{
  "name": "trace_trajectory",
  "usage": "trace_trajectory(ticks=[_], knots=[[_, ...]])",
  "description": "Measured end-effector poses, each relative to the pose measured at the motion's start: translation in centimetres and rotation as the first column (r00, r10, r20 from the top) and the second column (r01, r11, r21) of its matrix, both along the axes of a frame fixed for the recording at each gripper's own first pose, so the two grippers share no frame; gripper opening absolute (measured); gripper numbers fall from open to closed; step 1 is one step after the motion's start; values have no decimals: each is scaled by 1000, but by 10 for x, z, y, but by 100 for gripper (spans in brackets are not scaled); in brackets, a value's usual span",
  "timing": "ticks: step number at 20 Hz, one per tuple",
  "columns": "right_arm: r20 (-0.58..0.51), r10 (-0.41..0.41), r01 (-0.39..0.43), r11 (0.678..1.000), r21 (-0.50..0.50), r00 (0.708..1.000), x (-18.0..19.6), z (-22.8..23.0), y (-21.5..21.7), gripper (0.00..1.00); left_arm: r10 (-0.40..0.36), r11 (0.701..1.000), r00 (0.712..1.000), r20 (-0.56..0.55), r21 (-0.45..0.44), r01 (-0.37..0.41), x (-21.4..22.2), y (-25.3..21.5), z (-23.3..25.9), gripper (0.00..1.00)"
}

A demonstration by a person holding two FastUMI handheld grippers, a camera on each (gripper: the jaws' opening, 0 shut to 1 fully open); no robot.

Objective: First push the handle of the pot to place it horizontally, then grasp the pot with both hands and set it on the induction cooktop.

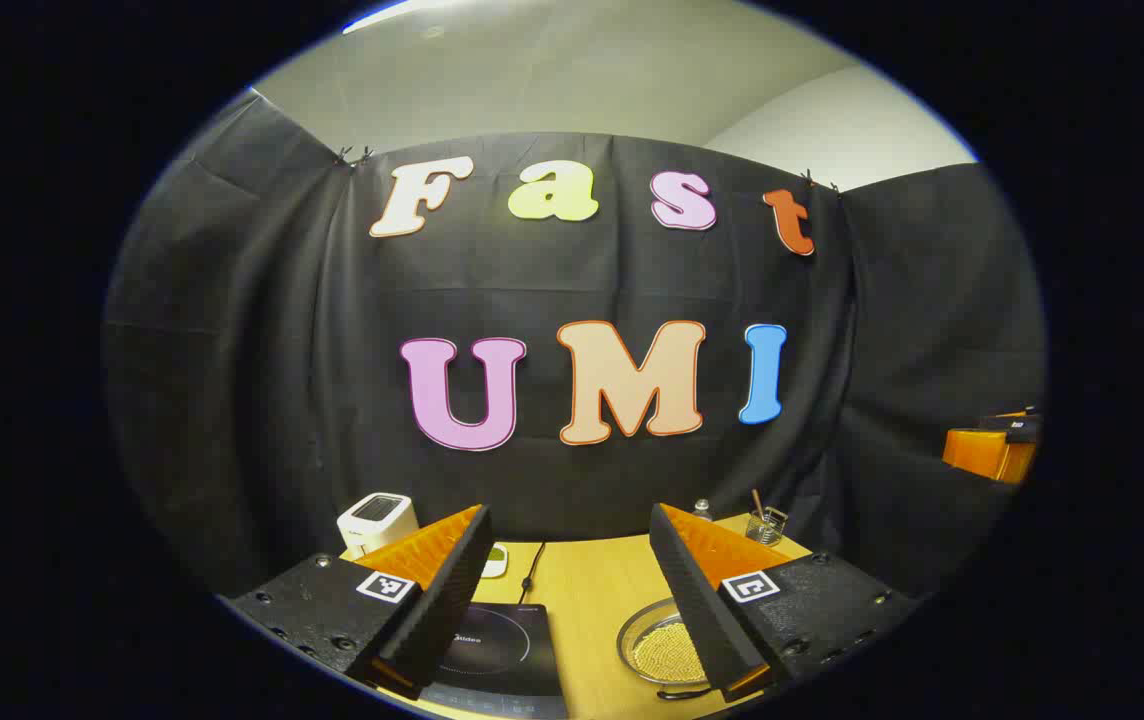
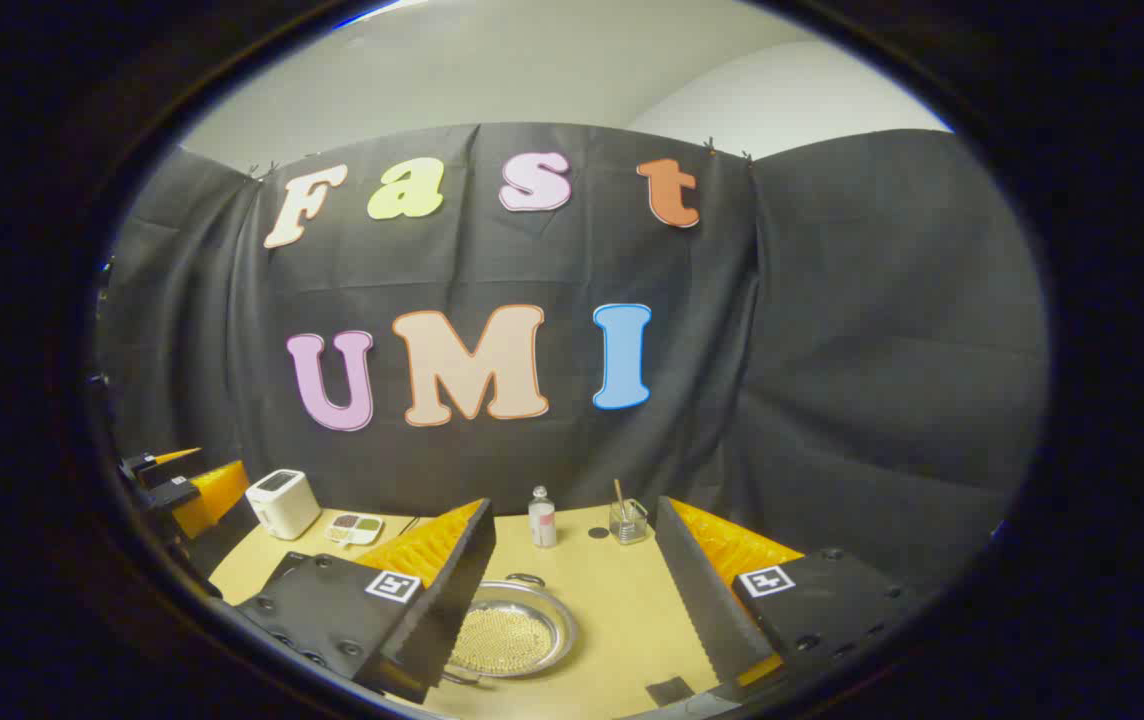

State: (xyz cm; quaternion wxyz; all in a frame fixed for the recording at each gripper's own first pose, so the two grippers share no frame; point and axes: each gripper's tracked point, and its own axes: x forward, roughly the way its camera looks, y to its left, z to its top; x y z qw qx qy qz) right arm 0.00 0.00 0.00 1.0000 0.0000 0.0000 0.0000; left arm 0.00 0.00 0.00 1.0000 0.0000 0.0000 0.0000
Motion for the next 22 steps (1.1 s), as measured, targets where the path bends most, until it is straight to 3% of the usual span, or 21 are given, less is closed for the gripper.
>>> trace_trajectory(ticks=[2,12,13,22], knots=[[-2,9,-9,1000,3,1000,-2,0,4,99,9,1000,1000,-3,4,-9,-4,4,0,99],[0,-10,10,1000,-19,1000,-9,-6,5,99,27,999,1000,-5,40,-27,-19,20,-6,93],[-5,-9,9,1000,-14,1000,-10,-8,6,93,31,999,999,-6,38,-31,-21,23,-6,96],[-55,33,-30,999,42,998,-7,-26,15,92,118,993,993,-15,26,-117,-37,55,-17,96]])
